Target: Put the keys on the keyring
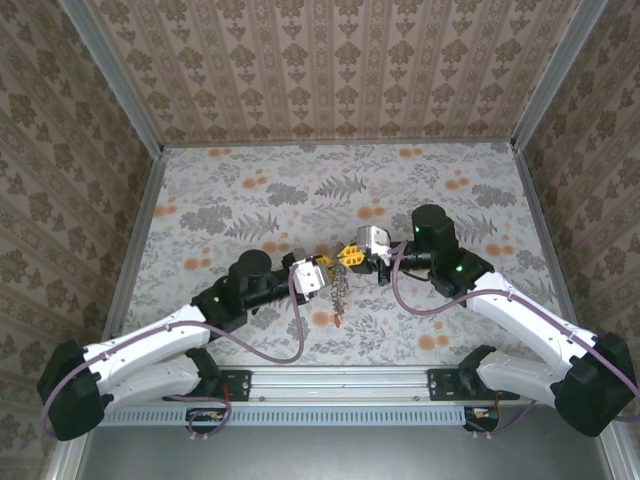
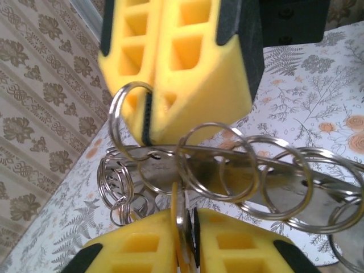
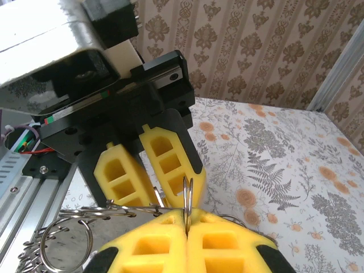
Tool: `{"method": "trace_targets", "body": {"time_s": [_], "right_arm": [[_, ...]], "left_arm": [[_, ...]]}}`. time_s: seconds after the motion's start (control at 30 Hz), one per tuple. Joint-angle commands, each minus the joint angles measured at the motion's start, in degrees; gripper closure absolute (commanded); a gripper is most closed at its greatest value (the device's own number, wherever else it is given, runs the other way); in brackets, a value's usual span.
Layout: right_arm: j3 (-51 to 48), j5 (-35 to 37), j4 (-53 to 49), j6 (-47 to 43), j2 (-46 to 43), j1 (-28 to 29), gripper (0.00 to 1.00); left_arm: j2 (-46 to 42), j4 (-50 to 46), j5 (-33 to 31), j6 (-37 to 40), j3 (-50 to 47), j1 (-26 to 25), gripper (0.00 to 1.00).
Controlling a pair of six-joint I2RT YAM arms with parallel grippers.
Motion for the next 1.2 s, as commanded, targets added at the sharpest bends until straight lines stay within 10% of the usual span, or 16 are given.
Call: {"method": "trace_targets", "body": {"time_s": [0.0, 0.33, 1.17], "right_arm": [[0.8, -0.5, 1.3, -0.5, -0.7, -0.4, 1.0], [3.1, -2.3, -4.2, -1.8, 1.0, -0.2, 1.0], [7.0, 2.4, -11.0, -1.7, 3.8, 1.6, 1.0]], "left_arm": [[-2.0, -2.4, -0.4, 1.6, -0.2, -0.4, 0.91], [-5.1, -11.8, -7.5, 11.6, 4.1, 0.4, 1.0], [0.1, -19.5, 3.1, 16.0, 12.9, 2.1, 1.0]]}}
